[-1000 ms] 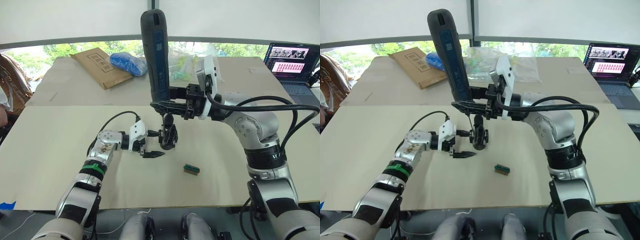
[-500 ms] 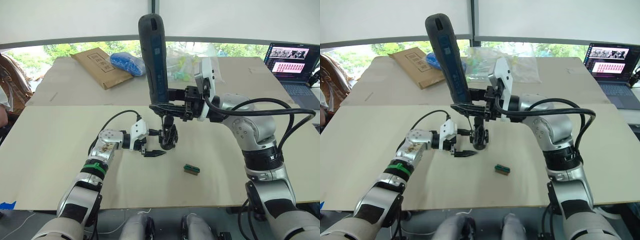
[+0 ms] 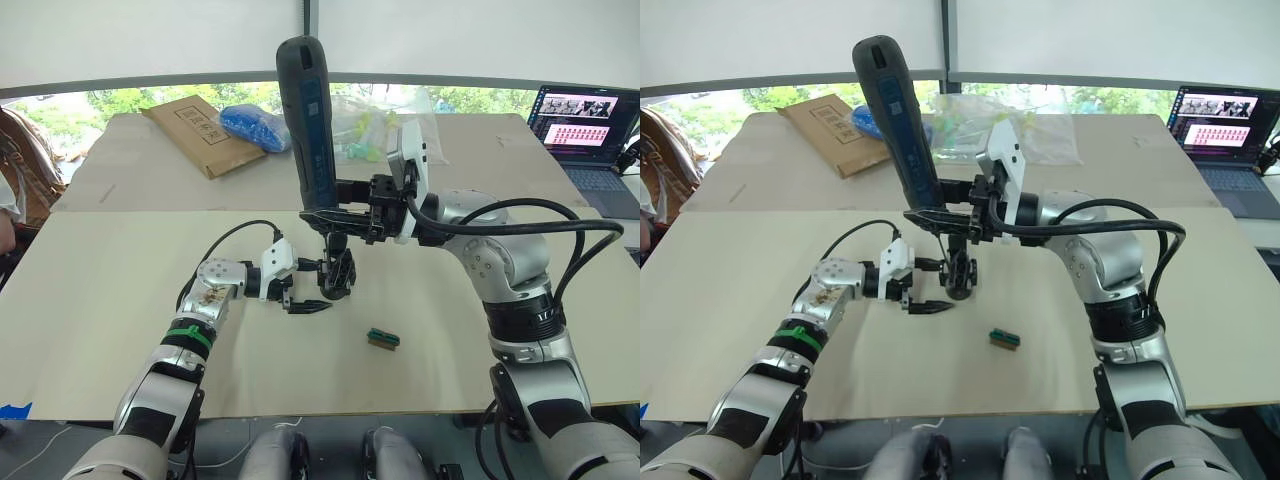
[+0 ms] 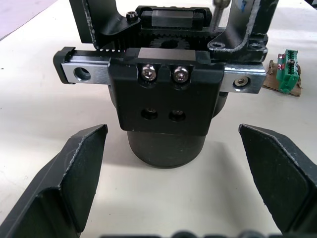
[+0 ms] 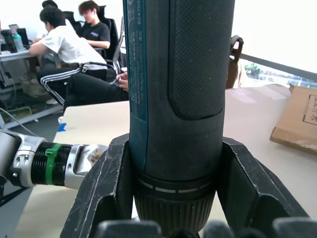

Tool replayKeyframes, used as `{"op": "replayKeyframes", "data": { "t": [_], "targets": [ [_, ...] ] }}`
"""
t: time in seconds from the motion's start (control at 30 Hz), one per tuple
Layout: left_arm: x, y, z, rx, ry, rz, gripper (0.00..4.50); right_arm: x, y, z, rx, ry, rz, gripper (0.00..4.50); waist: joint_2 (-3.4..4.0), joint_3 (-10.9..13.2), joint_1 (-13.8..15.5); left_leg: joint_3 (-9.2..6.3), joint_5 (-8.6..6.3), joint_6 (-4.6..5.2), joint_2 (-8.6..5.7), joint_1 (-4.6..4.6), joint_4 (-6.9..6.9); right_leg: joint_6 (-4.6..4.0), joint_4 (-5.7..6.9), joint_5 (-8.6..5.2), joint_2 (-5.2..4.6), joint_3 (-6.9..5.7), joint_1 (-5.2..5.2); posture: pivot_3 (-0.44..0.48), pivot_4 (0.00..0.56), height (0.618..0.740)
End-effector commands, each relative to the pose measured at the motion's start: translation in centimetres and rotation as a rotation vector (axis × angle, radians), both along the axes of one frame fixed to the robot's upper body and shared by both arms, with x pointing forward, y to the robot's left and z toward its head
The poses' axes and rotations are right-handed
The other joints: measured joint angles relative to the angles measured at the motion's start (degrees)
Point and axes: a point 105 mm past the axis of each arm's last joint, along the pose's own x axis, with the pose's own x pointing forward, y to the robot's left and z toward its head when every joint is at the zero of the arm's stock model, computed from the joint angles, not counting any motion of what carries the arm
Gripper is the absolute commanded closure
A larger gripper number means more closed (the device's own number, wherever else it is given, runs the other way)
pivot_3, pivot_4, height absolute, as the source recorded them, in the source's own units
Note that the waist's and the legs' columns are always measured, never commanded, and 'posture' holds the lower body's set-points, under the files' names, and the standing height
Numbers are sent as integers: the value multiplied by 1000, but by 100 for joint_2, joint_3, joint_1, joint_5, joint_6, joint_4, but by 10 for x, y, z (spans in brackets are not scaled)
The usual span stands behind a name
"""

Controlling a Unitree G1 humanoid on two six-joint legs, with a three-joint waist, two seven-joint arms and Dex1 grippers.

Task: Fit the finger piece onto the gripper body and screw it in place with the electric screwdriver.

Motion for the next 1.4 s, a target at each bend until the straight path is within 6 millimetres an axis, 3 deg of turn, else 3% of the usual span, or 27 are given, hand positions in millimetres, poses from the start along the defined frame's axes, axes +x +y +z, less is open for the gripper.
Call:
{"op": "replayKeyframes", "data": {
  "t": [0.03, 1.4],
  "targets": [
    [4, -2, 15, -15, -51, -4, 0, -8, -2, 18, 44, -87, 25, 2570, 0, 0, 0, 0, 0, 0, 0, 0, 0, 0, 0, 0, 0, 0, 0, 0, 150, 732],
    [6, -2, 17, -14, -63, -1, 0, -5, -3, 7, 21, -67, 20, 2570, 0, 0, 0, 0, 0, 0, 0, 0, 0, 0, 0, 0, 0, 0, 0, 0, 150, 732]
  ]
}}
